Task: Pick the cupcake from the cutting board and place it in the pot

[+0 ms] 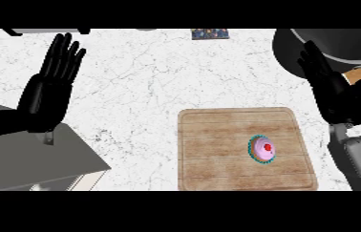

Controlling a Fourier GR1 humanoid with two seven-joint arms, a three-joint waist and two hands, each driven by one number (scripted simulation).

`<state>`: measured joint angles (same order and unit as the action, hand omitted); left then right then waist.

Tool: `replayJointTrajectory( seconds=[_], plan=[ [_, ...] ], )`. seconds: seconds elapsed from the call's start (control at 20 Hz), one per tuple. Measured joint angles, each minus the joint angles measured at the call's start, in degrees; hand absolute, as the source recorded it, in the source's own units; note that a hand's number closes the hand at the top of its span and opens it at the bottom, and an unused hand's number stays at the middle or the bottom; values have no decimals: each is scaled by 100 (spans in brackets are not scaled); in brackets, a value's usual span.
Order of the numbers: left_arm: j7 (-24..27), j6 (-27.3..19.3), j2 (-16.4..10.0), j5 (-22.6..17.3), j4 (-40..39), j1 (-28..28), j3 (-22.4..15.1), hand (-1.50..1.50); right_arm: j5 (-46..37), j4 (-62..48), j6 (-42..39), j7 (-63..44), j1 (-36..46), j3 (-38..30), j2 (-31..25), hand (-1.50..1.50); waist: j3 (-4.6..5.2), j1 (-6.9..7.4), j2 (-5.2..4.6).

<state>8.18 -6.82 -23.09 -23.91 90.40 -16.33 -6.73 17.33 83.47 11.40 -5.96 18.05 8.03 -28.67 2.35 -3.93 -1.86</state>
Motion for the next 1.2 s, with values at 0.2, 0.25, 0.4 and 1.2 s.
replayJointTrajectory(
  seconds=[0.2, 0.25, 0.4, 1.2],
  plan=[
    [-908, 834, 1126, 1491, -527, -214, 776, 0, -291, 302, 422, -343, -470, 194, 54, 150, -26, 159, 239],
    [-1042, 881, 1432, 1831, -485, -163, 1051, 0, -383, 364, 566, -427, -597, 272, 106, 150, -79, 160, 261],
    [-1522, 978, 1835, 2798, -189, 187, 961, 0, -1119, 243, 1113, -551, -868, 329, -252, -150, -193, 74, 313],
    [-680, 7970, 2146, 1637, 942, 1954, 3466, 0, -3184, 1841, 3623, -692, -1819, 768, 369, -150, -411, 23, 350]
  ],
)
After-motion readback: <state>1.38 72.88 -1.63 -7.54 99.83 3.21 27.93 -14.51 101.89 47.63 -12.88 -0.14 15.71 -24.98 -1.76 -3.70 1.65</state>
